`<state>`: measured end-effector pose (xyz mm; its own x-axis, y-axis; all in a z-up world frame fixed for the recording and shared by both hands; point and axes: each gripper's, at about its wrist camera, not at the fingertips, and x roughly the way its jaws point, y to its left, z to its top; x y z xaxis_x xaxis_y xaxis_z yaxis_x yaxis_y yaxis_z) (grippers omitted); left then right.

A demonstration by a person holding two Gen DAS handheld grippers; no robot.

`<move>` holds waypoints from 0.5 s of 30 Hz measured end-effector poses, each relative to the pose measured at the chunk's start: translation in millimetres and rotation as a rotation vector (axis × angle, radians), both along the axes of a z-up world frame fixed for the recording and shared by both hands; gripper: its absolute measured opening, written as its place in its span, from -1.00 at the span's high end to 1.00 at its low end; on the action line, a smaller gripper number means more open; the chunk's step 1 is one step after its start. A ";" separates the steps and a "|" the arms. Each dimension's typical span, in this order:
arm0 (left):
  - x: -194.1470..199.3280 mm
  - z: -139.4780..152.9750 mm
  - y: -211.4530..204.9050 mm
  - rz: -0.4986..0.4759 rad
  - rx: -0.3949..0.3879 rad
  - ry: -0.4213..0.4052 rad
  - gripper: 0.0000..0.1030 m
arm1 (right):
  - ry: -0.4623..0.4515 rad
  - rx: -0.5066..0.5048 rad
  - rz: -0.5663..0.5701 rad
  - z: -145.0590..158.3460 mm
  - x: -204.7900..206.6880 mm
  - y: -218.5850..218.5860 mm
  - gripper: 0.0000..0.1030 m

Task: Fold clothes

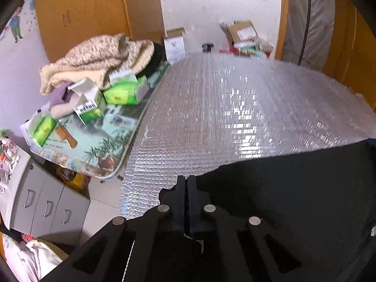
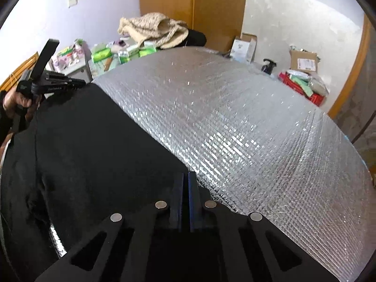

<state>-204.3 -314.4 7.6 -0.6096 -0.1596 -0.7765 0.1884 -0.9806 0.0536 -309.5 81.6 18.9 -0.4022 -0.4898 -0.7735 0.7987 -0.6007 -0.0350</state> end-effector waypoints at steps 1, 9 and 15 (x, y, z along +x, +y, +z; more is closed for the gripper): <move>4.4 7.0 0.2 0.002 -0.004 0.029 0.97 | 0.008 -0.009 -0.001 4.4 1.6 1.3 0.93; 52.9 66.9 11.4 0.015 -0.035 0.259 0.98 | 0.081 -0.078 -0.002 48.5 32.9 14.9 0.93; 117.3 100.1 24.0 0.020 -0.010 0.424 0.98 | 0.137 -0.130 0.009 81.6 85.7 32.3 0.93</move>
